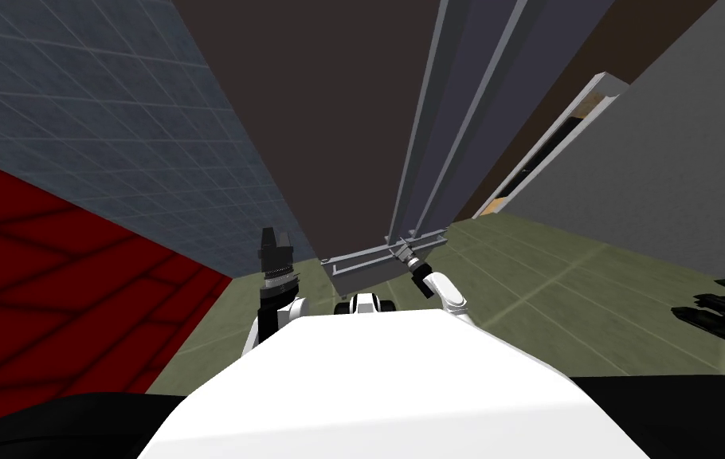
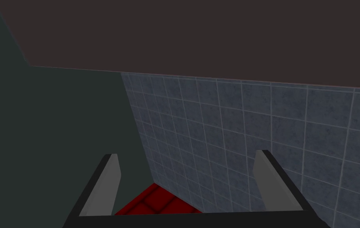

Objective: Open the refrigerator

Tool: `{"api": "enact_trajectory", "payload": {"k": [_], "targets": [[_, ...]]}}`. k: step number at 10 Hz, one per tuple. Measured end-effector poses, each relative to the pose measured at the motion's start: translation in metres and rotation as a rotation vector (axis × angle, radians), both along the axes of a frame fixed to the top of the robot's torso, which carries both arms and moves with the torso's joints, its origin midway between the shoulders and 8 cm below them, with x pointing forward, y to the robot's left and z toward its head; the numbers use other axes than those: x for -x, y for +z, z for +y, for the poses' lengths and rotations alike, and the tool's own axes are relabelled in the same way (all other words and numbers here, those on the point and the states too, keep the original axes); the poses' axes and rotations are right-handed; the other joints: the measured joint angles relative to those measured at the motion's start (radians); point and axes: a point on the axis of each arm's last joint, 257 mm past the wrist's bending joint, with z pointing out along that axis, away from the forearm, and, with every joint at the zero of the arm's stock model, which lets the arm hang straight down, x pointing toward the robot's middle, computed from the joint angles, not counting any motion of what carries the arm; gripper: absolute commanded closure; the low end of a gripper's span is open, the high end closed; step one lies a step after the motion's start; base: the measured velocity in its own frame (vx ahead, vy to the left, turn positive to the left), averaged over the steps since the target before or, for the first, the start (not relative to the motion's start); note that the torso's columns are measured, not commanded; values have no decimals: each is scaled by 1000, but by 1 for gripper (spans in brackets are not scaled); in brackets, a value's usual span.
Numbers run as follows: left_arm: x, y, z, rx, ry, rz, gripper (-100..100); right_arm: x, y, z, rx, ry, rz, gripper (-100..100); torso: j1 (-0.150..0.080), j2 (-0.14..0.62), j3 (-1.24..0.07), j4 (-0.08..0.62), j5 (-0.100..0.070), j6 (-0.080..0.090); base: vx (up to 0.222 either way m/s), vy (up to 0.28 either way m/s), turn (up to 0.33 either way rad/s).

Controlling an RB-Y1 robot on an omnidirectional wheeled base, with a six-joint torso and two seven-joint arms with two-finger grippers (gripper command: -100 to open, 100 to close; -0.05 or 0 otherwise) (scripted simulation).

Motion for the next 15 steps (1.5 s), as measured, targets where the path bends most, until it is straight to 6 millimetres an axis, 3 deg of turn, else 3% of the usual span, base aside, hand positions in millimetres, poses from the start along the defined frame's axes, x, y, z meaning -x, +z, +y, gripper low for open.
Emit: {"api": "enact_trajectory", "payload": {"k": [1, 2, 3, 5, 12, 15], "targets": [[0, 0, 0, 0, 0, 0, 0, -1, 3, -5, 4, -1, -1, -100, 3, -4, -2, -1, 0, 0, 49, 40, 6], [0, 0, 0, 0, 0, 0, 0, -1, 3, -6, 2, -2, 0, 100, 1, -2, -1, -1, 0, 0, 8, 6, -5], [0, 0, 0, 0, 0, 0, 0, -1, 4, -6, 2, -3, -1, 100, 0, 1, 1, 0, 0, 0, -86, 149, -167], [0, 0, 0, 0, 0, 0, 0, -2, 5, -26, 5, -51, -2, 100, 11, 10, 6, 2, 3, -2, -112, 188, -141], [0, 0, 0, 0, 0, 0, 0, 7, 2, -88, 2, -214, 7, 100, 8, 4, 2, 5, 4, -3, -164, 197, -145], [0, 0, 0, 0, 0, 0, 0, 11, -5, -109, 4, -264, 24, 100, 7, 0, -1, 4, 4, 0, -68, 157, -127]]}}
